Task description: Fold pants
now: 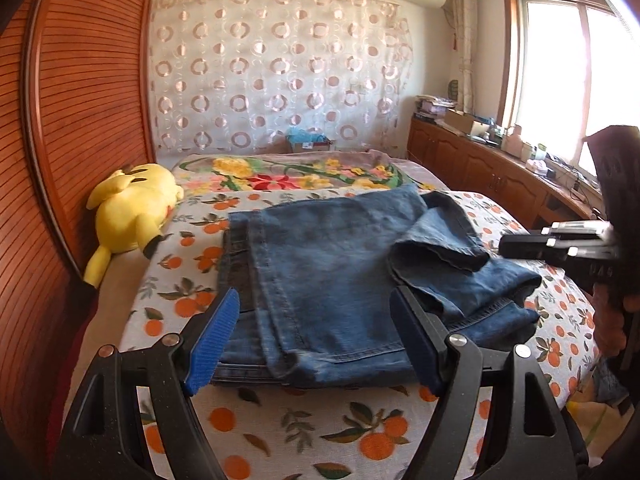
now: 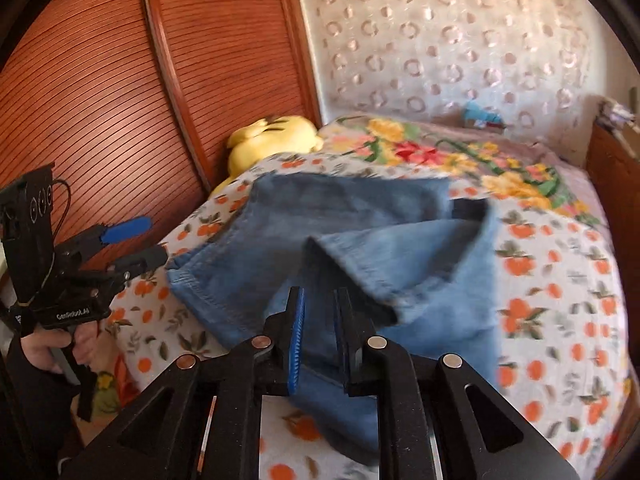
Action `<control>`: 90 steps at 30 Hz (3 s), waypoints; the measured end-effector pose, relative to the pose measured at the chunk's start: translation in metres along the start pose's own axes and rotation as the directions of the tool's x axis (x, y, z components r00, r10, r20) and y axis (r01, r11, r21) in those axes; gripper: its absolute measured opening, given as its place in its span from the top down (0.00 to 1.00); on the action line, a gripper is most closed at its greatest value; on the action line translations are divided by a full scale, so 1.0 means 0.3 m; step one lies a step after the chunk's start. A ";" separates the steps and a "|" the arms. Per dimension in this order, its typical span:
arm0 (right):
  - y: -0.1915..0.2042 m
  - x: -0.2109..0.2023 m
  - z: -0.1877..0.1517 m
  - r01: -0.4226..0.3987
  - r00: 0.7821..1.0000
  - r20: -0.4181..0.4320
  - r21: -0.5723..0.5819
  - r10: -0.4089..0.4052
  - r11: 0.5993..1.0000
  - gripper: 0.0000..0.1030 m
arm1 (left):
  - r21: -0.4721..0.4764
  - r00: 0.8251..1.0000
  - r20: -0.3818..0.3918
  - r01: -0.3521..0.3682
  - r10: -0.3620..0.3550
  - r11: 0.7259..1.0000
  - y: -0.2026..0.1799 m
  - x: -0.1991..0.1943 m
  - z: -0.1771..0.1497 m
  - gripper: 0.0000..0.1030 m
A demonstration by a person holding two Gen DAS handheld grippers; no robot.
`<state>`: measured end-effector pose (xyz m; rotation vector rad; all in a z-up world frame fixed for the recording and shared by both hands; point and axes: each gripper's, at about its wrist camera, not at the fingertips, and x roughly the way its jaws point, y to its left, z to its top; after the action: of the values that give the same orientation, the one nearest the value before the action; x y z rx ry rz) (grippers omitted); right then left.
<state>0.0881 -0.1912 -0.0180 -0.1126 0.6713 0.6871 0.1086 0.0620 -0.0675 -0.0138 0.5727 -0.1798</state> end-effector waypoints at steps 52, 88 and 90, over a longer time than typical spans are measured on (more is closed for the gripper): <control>-0.009 0.102 -0.029 0.023 0.994 0.101 0.142 -0.037 0.990 0.92 | 0.090 0.961 -0.227 0.181 -0.157 0.979 -0.275 0.279 -0.030 0.59; 0.299 0.448 0.316 -0.139 0.990 -0.019 -0.117 0.137 0.983 0.82 | -0.076 0.984 -0.132 0.109 -0.118 0.991 0.061 -0.018 -0.063 0.84; 0.279 0.447 0.316 -0.133 0.991 -0.031 -0.118 0.131 0.984 0.77 | -0.095 0.982 -0.134 0.120 -0.132 0.988 0.072 -0.013 -0.068 0.80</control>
<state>0.1639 -0.0232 -0.0150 -0.1886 0.6635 0.8552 0.0978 0.0847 -0.0839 -0.1229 0.7204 -0.2805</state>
